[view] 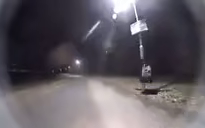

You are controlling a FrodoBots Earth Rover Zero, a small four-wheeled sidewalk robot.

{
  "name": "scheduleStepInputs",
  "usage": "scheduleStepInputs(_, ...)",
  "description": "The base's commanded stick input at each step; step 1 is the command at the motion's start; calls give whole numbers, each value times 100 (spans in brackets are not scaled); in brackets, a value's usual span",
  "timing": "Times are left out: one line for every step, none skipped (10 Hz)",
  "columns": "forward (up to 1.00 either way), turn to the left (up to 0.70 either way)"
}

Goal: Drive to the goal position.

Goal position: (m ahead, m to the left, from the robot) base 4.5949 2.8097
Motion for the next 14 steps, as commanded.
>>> scheduleStepInputs(100, 0)
scheduleStepInputs(100, 0)
scheduleStepInputs(100, 0)
scheduleStepInputs(100, 0)
scheduleStepInputs(100, 0)
scheduleStepInputs(100, 0)
scheduleStepInputs(100, 0)
scheduleStepInputs(100, 0)
scheduleStepInputs(100, 0)
scheduleStepInputs(100, 0)
scheduleStepInputs(100, 0)
scheduleStepInputs(100, 0)
scheduleStepInputs(100, 0)
scheduleStepInputs(100, 0)
